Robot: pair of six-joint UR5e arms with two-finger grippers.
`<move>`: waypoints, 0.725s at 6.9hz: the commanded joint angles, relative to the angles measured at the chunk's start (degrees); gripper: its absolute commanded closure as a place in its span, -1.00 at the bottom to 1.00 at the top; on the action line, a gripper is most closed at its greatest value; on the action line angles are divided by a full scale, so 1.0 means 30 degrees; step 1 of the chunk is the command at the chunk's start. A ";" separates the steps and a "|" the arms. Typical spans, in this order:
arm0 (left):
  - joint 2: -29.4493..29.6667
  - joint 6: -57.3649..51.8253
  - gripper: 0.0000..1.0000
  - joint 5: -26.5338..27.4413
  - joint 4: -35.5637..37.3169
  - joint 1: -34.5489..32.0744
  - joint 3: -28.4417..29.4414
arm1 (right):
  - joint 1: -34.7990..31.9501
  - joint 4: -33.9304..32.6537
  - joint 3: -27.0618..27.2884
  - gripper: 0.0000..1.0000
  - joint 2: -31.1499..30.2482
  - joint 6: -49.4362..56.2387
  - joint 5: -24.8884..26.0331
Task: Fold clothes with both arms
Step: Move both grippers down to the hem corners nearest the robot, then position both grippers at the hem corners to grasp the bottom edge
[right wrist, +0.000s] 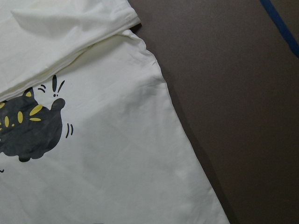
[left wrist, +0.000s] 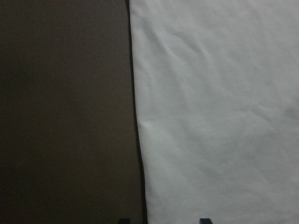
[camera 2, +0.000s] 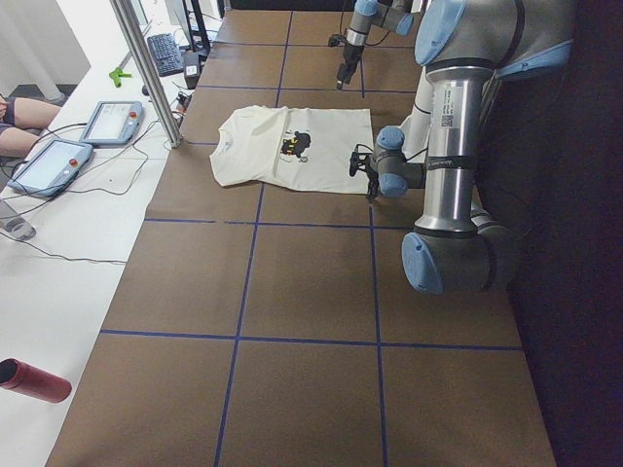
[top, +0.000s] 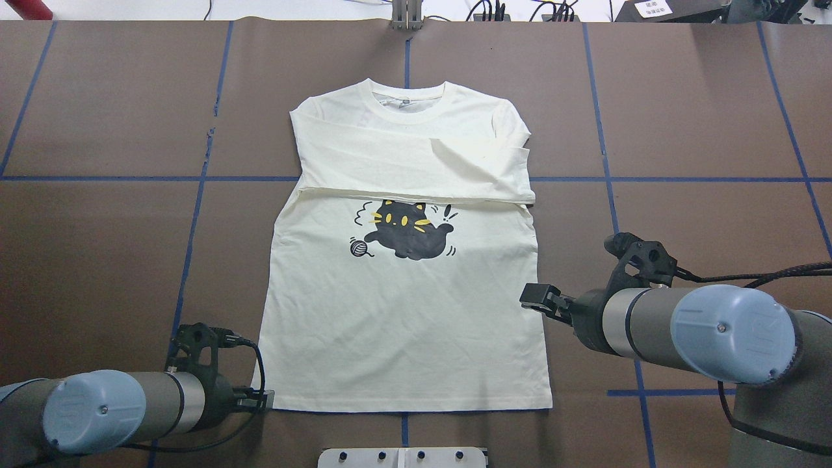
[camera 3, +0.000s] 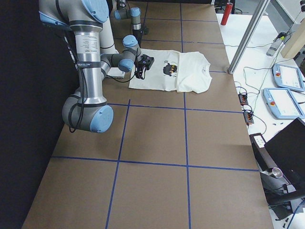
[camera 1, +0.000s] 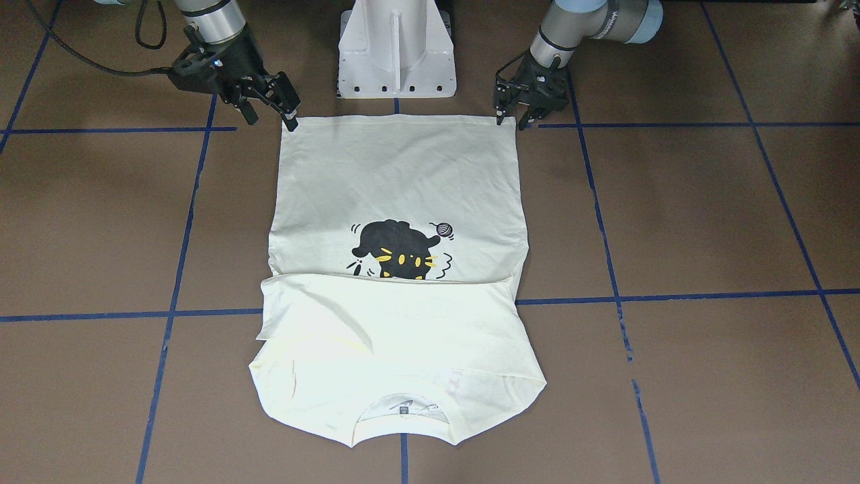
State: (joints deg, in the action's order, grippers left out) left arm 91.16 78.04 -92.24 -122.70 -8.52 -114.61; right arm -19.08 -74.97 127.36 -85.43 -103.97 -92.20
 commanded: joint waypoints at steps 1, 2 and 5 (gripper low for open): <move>-0.0006 0.0118 0.12 0.0014 0.0001 0.0231 0.0002 | 0.0002 0.0000 -0.0002 -0.91 0.0000 0.0000 0.0000; 0.0052 0.0959 0.56 0.0072 -0.0028 0.0290 0.0002 | 0.0002 0.0000 -0.0002 -0.91 0.0000 0.0000 0.0000; 0.0023 0.1056 1.00 0.0160 0.0001 0.0290 -0.0203 | 0.0060 0.0000 -0.0031 -0.92 0.0000 0.0000 0.0000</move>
State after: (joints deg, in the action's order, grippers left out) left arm 91.29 81.09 -91.81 -122.76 -7.61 -114.98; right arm -18.98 -74.97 127.30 -85.43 -103.97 -92.20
